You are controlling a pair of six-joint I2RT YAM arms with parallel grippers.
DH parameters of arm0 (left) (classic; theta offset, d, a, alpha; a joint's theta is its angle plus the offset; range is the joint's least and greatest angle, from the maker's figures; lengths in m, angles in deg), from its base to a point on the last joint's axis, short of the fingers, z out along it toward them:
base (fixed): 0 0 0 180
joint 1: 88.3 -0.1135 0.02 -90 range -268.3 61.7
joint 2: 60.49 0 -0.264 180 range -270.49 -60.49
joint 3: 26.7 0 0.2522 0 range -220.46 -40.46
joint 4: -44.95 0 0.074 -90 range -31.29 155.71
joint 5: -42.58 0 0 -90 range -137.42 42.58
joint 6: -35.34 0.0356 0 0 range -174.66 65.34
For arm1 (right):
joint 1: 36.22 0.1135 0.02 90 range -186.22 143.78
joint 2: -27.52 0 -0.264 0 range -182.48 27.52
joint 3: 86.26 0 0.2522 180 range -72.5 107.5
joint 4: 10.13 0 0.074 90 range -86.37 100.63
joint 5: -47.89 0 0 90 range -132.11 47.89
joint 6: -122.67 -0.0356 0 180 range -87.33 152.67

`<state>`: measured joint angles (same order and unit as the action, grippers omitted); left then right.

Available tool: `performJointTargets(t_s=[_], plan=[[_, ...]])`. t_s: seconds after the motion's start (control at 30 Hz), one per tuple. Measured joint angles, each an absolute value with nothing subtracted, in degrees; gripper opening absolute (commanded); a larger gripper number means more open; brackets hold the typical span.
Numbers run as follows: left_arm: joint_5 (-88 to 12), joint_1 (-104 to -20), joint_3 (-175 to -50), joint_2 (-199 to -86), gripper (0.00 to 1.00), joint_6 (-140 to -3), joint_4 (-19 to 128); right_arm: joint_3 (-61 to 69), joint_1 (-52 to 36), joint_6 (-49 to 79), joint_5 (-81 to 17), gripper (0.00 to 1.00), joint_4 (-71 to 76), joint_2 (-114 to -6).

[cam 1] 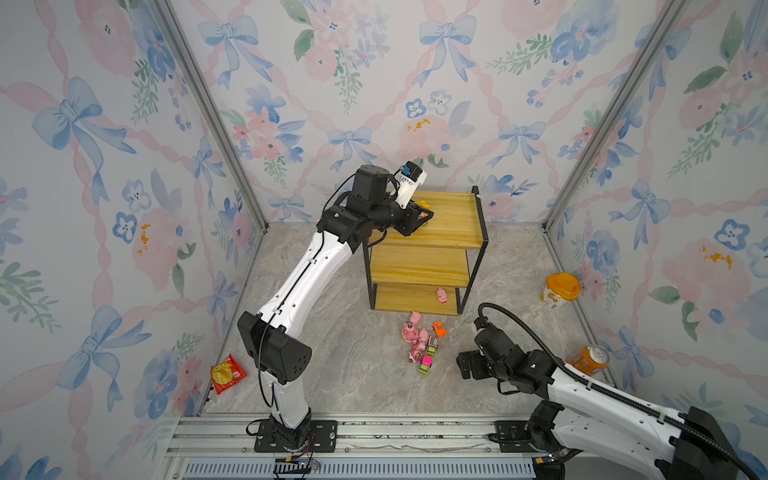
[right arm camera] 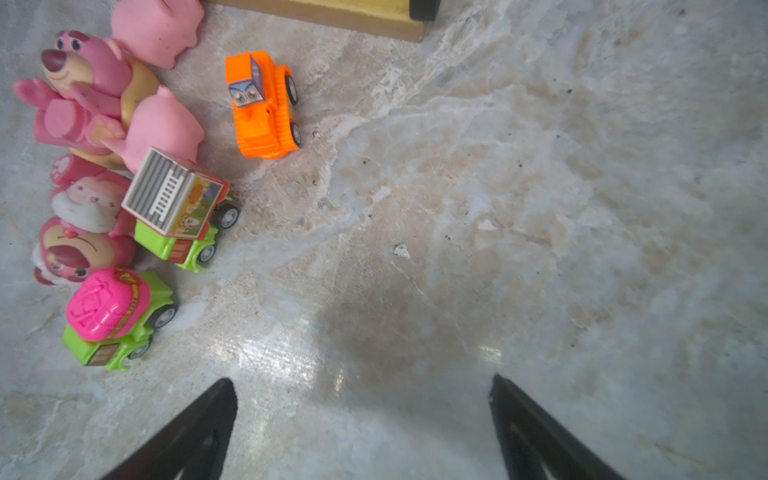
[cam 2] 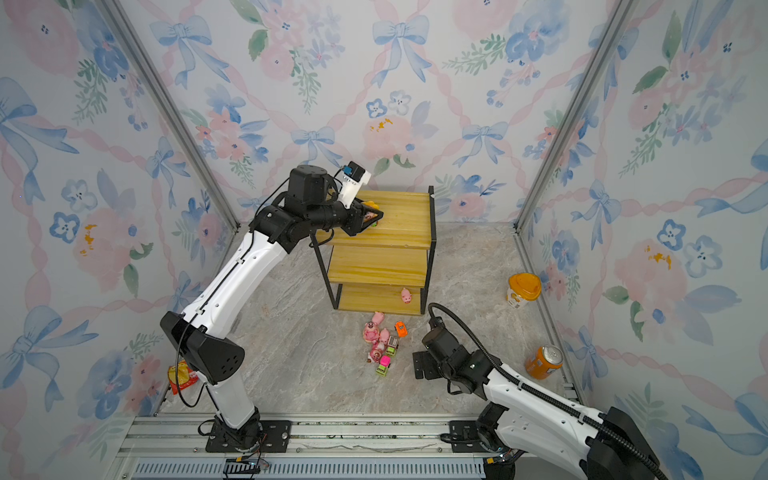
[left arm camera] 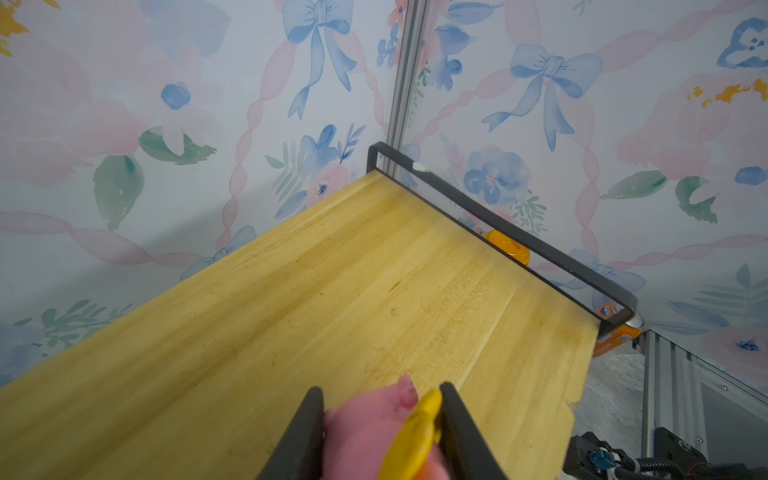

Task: Place and organize the plastic toys onto the shelf
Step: 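Lower the figure onto the top shelf and open the left gripper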

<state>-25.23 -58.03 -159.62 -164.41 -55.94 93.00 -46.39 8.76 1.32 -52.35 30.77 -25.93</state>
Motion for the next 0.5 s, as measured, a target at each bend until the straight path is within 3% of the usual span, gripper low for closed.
performJointTargets(t_s=[0.17,0.5], plan=[[-26.0,-57.8,-159.9,-164.9,0.08,-55.9,93.2,-46.7,8.8,1.4,-52.3,0.97,30.5,-25.9],[-27.7,-57.1,-159.9,-164.9,0.19,-55.9,93.1,-46.8,8.7,1.4,-52.3,0.97,30.4,-25.1]])
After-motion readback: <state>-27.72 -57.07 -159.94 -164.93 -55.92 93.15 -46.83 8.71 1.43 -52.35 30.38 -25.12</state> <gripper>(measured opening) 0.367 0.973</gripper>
